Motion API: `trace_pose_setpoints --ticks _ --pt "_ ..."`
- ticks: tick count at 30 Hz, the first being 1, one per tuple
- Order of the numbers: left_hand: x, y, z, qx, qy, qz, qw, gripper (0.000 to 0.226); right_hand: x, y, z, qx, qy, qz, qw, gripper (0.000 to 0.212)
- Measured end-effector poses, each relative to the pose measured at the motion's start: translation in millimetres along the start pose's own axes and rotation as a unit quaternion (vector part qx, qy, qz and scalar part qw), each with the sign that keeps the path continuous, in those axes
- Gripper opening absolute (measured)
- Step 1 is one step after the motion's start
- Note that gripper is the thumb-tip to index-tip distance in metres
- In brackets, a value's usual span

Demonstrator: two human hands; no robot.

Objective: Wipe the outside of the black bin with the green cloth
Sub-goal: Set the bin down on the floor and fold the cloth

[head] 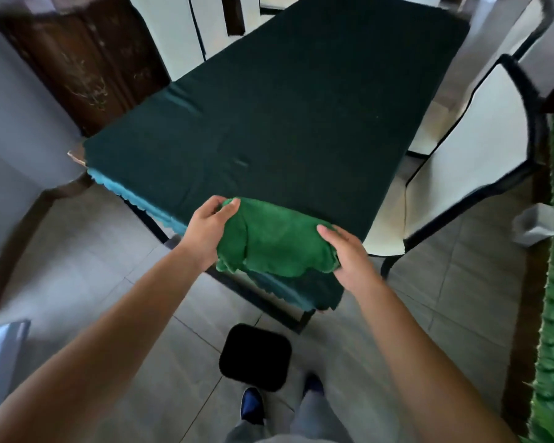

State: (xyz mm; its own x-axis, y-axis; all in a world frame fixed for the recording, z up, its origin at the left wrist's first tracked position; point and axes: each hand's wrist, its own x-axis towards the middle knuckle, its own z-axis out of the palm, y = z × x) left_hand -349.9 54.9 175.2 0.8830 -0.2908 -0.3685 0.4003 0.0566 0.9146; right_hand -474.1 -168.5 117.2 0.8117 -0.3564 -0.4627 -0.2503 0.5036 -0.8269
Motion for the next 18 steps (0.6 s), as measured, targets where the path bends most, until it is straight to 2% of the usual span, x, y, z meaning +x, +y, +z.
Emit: trace_pose_setpoints --ticks 4,7,10,13,18 --pt "51.8 -29.0 1.4 0.009 0.063 -0.042 0.997 0.013 70.3 -24.9 -7.6 -0.034 -0.018 0.021 0.999 0.010" --pt "80.6 -54.8 1.2 0.021 0.128 -0.055 0.990 0.014 118.2 -26.1 -10.0 -0.126 -0.016 0.043 0.991 0.019" --pt "113.3 -79.3 -0.2 0.093 0.174 -0.084 0.977 0.021 162.4 -18.7 -19.1 -0.213 -0.026 0.058 0.975 0.020" --pt "136.0 -96.4 -1.9 0.169 0.199 -0.093 0.961 0.024 193.3 -12.0 -30.4 -0.289 -0.036 0.061 0.955 0.018" --pt "156.5 -115.5 -4.2 0.306 0.182 -0.116 0.927 0.027 211.4 -0.8 -43.6 -0.403 -0.018 0.035 0.914 0.014"
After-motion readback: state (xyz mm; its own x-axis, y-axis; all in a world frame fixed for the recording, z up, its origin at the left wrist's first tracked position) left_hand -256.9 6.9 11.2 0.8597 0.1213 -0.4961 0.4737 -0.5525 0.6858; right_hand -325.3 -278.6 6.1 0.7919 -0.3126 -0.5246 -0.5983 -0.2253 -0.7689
